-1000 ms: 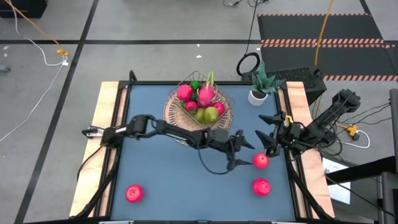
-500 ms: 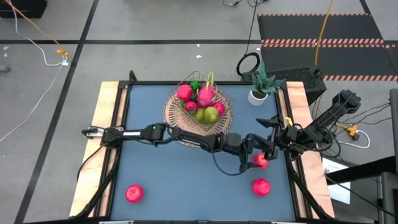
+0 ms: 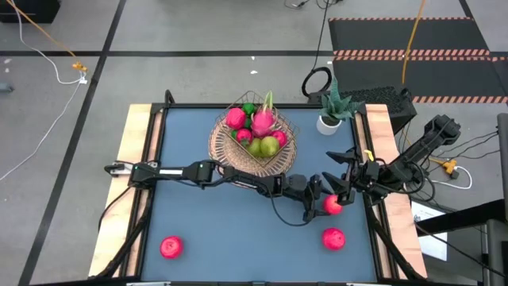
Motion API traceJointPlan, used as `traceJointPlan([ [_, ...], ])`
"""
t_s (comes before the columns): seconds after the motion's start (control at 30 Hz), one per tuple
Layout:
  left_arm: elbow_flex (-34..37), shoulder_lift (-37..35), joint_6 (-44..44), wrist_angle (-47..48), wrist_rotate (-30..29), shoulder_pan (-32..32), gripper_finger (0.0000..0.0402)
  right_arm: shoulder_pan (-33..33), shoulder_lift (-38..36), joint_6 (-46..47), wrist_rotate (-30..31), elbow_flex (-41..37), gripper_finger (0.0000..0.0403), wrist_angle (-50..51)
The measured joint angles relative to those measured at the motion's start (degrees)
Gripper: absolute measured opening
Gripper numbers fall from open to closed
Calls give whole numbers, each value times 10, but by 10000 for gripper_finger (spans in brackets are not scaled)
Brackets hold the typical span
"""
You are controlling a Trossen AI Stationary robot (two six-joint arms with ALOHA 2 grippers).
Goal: Build produce basket
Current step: Put the top right red apple into the gold wire basket
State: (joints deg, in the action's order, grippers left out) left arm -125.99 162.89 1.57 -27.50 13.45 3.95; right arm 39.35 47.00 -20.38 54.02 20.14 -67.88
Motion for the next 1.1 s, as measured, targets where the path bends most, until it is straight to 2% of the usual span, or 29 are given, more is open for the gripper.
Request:
traceJointPlan([
  [0.27, 0, -1, 11, -8, -5, 0, 389, 0, 0, 0, 0, 0, 313, 0],
  [0.37, 0, -1, 14, -7, -5, 0, 355, 0, 0, 0, 0, 0, 313, 0],
  [0.5, 0, -1, 16, -7, -5, -1, 288, 0, 0, -1, 0, 0, 313, 0],
  [0.6, 0, -4, 12, -4, -5, -2, 282, 0, 0, -2, 0, 0, 313, 0],
  [0.67, 0, -23, 2, 40, -3, -2, 282, 1, 0, -2, 1, 0, 313, 6],
  [0.73, 0, -59, 32, 125, 0, 0, 282, 2, 0, -1, 1, 0, 313, 14],
  [0.8, 0, -112, 90, 224, -34, 4, 282, 2, 0, -1, 1, 0, 313, 18],
  [0.93, -2, -208, 164, 354, -151, 11, 295, 2, 0, 0, -3, 0, 313, 14],
  [1.1, 1, -273, 199, 499, -260, -12, 304, 2, 0, 29, -78, 0, 313, 13],
])
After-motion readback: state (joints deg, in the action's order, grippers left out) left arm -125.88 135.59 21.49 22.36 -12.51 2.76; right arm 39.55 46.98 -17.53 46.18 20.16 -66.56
